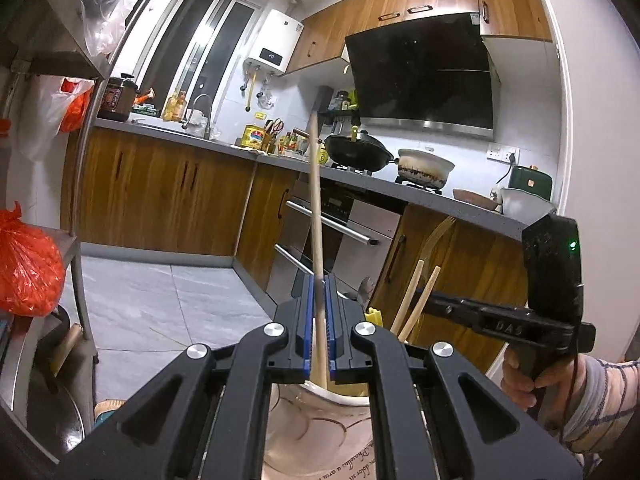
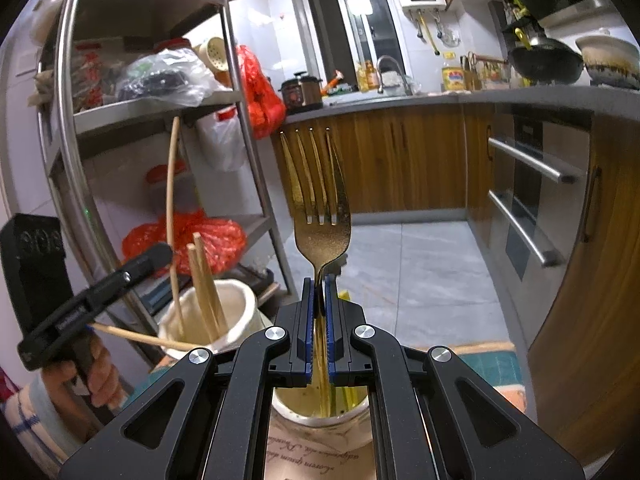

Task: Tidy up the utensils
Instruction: 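Drop the gold fork into the short holder while the left tool drops the chopstick into the tall holder, then lower the right tool onto the silver fork and close on its handle, then grasp the last wooden chopstick with the left tool while the right tool lifts the silver fork, then drop the silver fork into the short holder while the left tool drops the chopstick into the tall holder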

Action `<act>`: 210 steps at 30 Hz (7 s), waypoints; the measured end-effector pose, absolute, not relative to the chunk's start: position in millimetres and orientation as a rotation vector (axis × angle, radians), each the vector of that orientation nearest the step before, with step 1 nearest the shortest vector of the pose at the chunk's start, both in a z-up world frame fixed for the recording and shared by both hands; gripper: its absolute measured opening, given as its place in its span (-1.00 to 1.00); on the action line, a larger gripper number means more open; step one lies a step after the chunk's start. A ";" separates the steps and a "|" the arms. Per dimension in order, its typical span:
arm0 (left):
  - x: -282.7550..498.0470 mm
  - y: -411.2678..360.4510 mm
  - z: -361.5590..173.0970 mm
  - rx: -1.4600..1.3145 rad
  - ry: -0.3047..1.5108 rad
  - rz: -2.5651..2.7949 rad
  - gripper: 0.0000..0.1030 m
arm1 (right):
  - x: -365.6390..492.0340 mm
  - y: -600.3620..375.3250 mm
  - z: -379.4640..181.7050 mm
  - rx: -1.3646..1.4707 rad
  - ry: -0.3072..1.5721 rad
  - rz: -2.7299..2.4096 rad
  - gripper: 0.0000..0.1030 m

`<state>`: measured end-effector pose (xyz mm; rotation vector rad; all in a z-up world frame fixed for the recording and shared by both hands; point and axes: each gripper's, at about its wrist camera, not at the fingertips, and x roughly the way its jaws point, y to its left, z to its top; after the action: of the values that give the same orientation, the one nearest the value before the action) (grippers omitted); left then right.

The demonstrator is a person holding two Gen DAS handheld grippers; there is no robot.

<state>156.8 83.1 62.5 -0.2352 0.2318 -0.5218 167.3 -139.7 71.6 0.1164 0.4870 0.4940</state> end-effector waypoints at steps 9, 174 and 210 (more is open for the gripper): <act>158.0 75.9 66.3 -0.212 0.234 -0.503 -0.87 | 170.8 -142.3 60.7 0.130 0.526 0.485 -0.88; 68.1 -109.2 -31.1 0.124 1.018 -0.328 -0.88 | 4.3 -279.1 54.2 0.111 0.434 0.473 -0.89; 43.4 -10.7 74.4 0.041 0.412 -0.393 -0.88 | 53.7 -212.1 95.4 0.123 0.392 0.537 -0.89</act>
<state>43.4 -10.7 74.4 0.0411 0.4115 -0.3926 53.7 -212.1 95.4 0.1229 0.3923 0.5367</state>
